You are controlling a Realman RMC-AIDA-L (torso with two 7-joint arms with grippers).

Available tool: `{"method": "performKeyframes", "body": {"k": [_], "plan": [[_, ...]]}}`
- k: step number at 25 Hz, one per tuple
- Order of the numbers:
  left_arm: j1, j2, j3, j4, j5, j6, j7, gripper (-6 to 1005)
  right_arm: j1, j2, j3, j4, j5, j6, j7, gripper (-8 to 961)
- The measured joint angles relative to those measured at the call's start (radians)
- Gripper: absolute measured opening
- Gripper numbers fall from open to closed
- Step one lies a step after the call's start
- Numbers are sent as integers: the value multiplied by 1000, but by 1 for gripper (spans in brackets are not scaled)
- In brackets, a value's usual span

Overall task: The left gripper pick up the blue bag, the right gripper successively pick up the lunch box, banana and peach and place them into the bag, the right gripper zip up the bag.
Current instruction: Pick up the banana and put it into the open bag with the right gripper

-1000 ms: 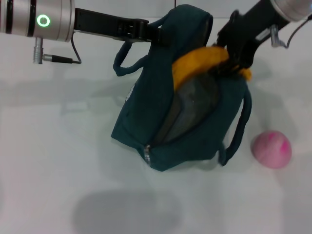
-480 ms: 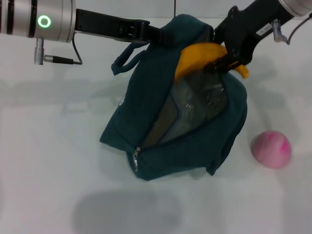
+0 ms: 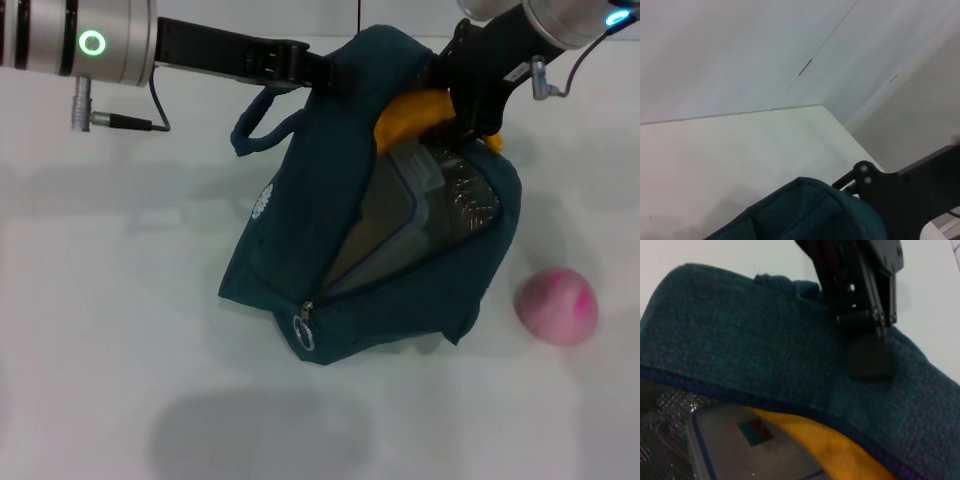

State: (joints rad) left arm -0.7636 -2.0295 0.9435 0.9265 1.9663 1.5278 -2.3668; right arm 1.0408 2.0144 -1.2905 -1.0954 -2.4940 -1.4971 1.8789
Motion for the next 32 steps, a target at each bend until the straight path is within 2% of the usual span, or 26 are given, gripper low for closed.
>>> {"method": "performKeyframes", "body": {"k": [5, 10, 15, 19, 23, 27, 32], "plan": [[-8, 0, 0, 0, 0, -1, 0, 48, 5, 1, 0, 33, 25, 11, -17, 485], [-11, 0, 0, 0, 0, -3, 0, 48, 29, 2, 2, 51, 74, -48, -23, 487], [-11, 1, 0, 0, 0, -4, 1, 48, 35, -1, 10, 4, 77, -87, -2, 489], [-9, 1, 0, 0, 0, -4, 1, 48, 34, -4, 62, -25, 77, -98, 2, 491], [-13, -3, 0, 0, 1, -5, 1, 48, 41, -3, 70, 2, 80, -87, -4, 492], [-17, -7, 0, -1, 1, -8, 1, 48, 55, 2, 34, 97, 78, -34, -16, 494], [-11, -9, 0, -2, 1, -7, 1, 48, 49, 3, 36, 113, 84, 0, -14, 496]]}}
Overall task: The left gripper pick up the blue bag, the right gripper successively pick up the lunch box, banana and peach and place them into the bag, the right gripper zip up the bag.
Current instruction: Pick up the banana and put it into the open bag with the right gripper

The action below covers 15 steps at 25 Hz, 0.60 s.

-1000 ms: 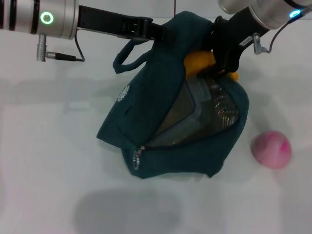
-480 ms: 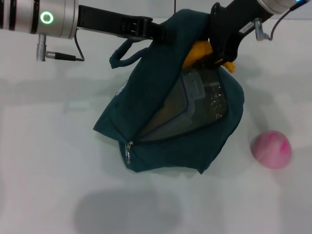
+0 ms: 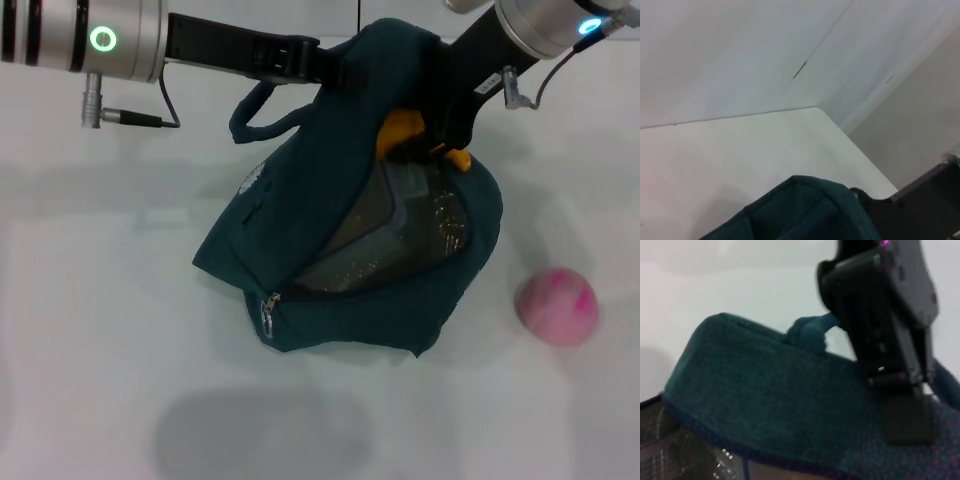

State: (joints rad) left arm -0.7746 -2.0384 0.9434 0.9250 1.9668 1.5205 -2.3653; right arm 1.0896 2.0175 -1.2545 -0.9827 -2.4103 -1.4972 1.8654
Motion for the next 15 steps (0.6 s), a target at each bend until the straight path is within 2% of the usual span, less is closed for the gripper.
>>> {"method": "performKeyframes", "body": {"k": [15], "plan": [[-2, -6, 0, 0, -3, 11, -3, 48, -7, 6, -2, 21, 5, 83, 73, 502]]}}
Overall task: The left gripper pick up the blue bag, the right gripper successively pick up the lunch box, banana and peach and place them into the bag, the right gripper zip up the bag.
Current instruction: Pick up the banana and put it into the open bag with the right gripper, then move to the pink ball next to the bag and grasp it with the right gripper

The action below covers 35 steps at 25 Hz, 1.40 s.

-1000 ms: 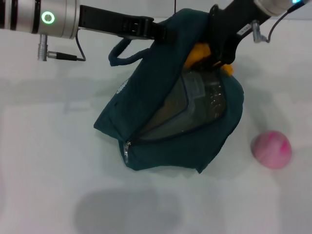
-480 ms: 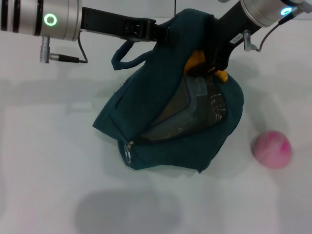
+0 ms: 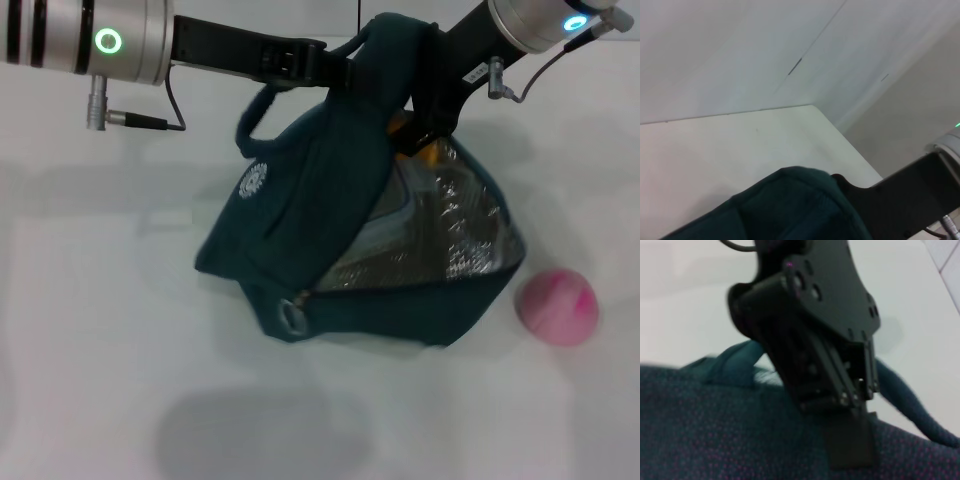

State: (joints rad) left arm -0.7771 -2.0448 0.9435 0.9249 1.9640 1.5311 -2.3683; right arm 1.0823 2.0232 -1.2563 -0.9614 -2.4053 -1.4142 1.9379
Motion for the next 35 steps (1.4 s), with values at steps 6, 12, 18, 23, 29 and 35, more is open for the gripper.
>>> {"method": "performKeyframes", "body": {"k": [6, 12, 18, 23, 29, 35], "plan": [[-8, 1, 14, 0, 0, 3, -1, 48, 7, -5, 4, 36, -10, 25, 19, 505], [-6, 8, 16, 0, 0, 3, -1, 48, -47, -7, 32, -52, 0, -30, 23, 784], [-5, 11, 14, 0, 15, -14, 1, 48, -252, -10, 153, -324, 73, -122, 18, 806], [-2, 14, 10, -29, 19, -19, 3, 48, -391, -20, 258, -410, 178, -133, 14, 805], [-9, 17, 10, -41, 41, -47, 4, 48, -453, -40, 335, -398, 140, -187, 255, 802], [-23, 14, 11, -48, 53, -60, 0, 48, -427, -57, 334, -394, -27, -384, 406, 800]]}}
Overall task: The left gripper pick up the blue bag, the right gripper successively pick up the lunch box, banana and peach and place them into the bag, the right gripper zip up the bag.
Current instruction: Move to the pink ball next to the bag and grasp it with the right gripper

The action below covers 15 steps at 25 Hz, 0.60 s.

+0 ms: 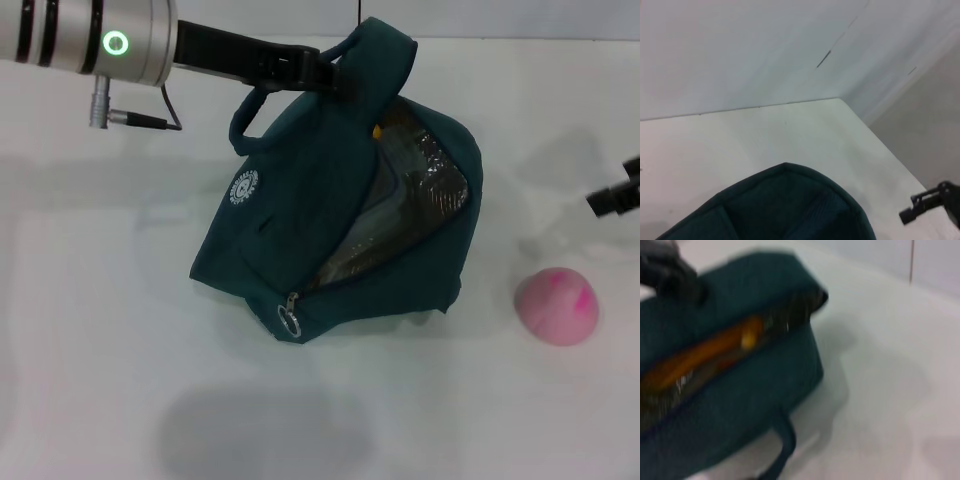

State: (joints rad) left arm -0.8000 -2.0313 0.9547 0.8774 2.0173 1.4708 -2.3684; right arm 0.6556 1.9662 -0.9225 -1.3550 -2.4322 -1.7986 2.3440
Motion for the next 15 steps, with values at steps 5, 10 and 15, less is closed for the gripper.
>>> {"method": "performKeyframes", "body": {"k": [5, 10, 15], "plan": [[-3, -2, 0, -1, 2, -2, -1, 48, 23, 27, -9, 56, -81, -5, 7, 800], [-2, -4, 0, -2, 2, -7, -1, 48, 58, 33, -37, 191, -84, 42, -10, 799], [-2, -4, 1, -3, 2, -7, 0, 48, 88, 35, -81, 275, -83, 88, -33, 799]]}}
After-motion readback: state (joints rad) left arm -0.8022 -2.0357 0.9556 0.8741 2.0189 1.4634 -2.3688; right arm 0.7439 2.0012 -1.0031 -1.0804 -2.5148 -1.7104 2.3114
